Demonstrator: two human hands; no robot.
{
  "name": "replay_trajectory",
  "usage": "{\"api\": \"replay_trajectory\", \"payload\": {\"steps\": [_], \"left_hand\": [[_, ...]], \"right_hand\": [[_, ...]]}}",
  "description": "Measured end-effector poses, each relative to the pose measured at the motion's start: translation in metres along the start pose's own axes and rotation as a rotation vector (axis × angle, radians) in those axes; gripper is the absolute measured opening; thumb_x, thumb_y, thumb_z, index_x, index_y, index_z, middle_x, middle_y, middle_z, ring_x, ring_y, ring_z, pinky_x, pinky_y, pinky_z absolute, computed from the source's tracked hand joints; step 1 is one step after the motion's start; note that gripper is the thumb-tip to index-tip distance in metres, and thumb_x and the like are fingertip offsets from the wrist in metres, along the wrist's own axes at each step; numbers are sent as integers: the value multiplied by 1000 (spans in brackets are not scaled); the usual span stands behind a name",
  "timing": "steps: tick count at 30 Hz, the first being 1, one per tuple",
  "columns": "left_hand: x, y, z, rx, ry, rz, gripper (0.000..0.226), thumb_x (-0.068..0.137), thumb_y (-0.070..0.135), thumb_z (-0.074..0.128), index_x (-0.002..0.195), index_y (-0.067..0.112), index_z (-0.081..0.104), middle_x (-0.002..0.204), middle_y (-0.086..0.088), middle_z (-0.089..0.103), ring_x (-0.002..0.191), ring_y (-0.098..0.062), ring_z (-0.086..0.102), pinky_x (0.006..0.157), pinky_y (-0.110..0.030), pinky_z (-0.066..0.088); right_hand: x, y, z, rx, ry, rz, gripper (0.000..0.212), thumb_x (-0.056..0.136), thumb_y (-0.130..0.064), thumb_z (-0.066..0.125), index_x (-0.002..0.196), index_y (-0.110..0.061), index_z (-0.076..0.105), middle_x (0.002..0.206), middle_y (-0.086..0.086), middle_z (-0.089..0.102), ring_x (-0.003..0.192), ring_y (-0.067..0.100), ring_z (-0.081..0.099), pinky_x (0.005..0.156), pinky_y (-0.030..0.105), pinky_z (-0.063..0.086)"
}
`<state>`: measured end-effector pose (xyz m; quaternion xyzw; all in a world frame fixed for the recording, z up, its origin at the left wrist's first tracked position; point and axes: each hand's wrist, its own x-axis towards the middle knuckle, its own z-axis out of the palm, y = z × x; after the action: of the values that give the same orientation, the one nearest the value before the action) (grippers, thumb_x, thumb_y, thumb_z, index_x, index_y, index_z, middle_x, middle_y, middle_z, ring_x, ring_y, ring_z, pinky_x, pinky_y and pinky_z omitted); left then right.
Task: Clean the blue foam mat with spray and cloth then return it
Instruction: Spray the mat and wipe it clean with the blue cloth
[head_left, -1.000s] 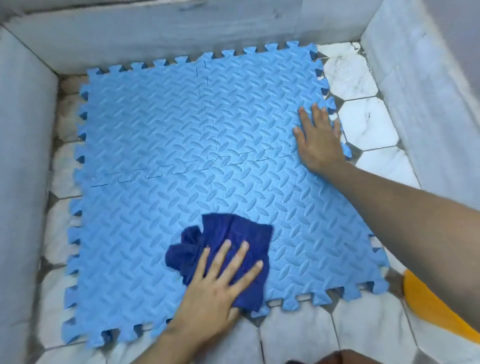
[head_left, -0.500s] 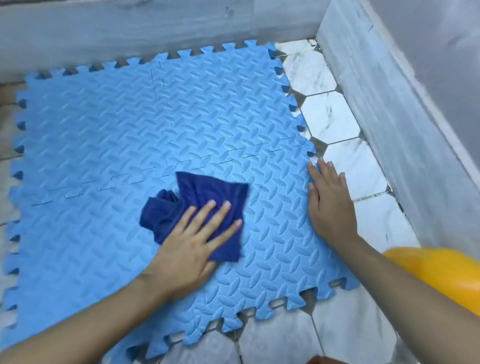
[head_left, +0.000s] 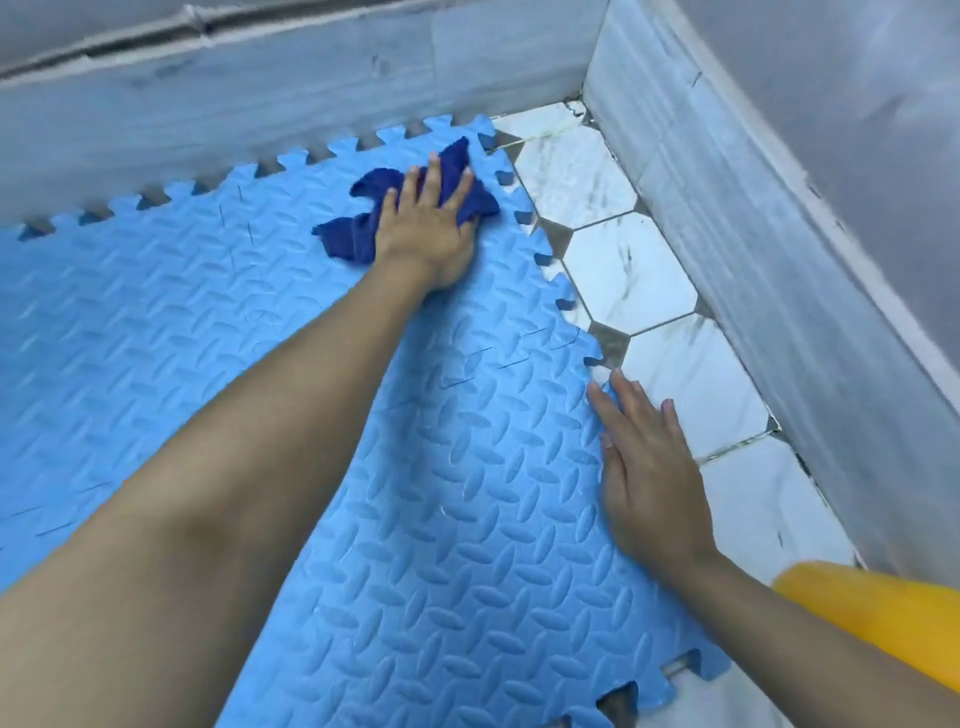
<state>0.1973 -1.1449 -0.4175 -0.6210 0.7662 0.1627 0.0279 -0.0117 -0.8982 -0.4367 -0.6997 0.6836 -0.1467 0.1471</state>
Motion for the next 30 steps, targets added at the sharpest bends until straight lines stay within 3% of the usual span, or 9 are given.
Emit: {"api": "replay_trajectory", "payload": {"steps": [4, 6, 10, 16, 19, 22, 26, 28, 30], "left_hand": [[-149, 11, 36, 97, -17, 454, 72, 84, 39, 29, 153, 29, 11, 161, -6, 3, 148, -27, 9, 118, -42, 9], [-210, 7, 47, 120, -53, 554, 79, 78, 36, 41, 153, 28, 18, 160, -4, 14, 146, -26, 17, 114, -43, 15], [-142, 20, 42, 158, 19, 546, 68, 83, 40, 35, 151, 33, 24, 158, -2, 22, 144, -27, 25, 114, -50, 23], [-1, 66, 15, 126, -20, 212, 56, 98, 51, 22, 151, 41, 6, 162, 6, 0, 148, -24, -5, 112, -65, -1], [-14, 56, 13, 69, -50, 185, 57, 99, 49, 22, 151, 42, 0, 161, 7, -5, 148, -25, -8, 112, -66, -1], [-84, 5, 23, 22, 32, 63, 59, 99, 43, 28, 151, 41, -1, 161, 7, -5, 148, -26, -3, 114, -61, 3], [-192, -126, 34, 9, 255, -409, 63, 97, 32, 38, 153, 34, 9, 161, -1, 8, 147, -28, 9, 114, -57, 11], [-210, -178, 24, -85, 281, -715, 59, 99, 33, 32, 153, 31, 9, 161, -8, 9, 146, -34, 9, 114, -58, 9], [-203, -191, 20, -161, 266, -876, 56, 100, 35, 28, 153, 31, 11, 161, -8, 6, 146, -36, 6, 115, -59, 7]], "right_hand": [[0, 2, -1, 34, 23, -20, 54, 95, -16, 28, 147, -19, 43, 156, 5, 35, 144, 24, 34, 120, 48, 19], [0, 1, 1, 35, 33, -24, 53, 95, -15, 28, 145, -18, 45, 155, 5, 37, 143, 25, 36, 118, 50, 22], [3, 3, 0, 44, 81, -23, 52, 95, -13, 29, 143, -16, 48, 153, 5, 41, 142, 26, 37, 116, 51, 24], [2, 3, 0, -11, 76, -34, 53, 94, -14, 29, 145, -15, 46, 153, 6, 39, 143, 29, 35, 118, 52, 20], [3, 1, -1, -36, 76, -24, 54, 93, -14, 29, 144, -14, 47, 152, 8, 41, 143, 30, 34, 119, 52, 19], [3, 1, 1, -56, 102, -45, 53, 92, -11, 33, 142, -10, 49, 151, 11, 43, 142, 31, 35, 118, 54, 20], [3, 2, 4, -90, 117, -82, 51, 93, -11, 31, 140, -4, 49, 150, 17, 43, 140, 32, 39, 117, 53, 24], [3, 0, 4, -92, 114, -83, 52, 93, -11, 30, 141, -2, 48, 150, 18, 42, 140, 32, 40, 117, 52, 24], [3, 0, 3, -86, 106, -79, 52, 93, -12, 30, 141, -2, 48, 150, 18, 42, 140, 32, 39, 118, 51, 23]]}}
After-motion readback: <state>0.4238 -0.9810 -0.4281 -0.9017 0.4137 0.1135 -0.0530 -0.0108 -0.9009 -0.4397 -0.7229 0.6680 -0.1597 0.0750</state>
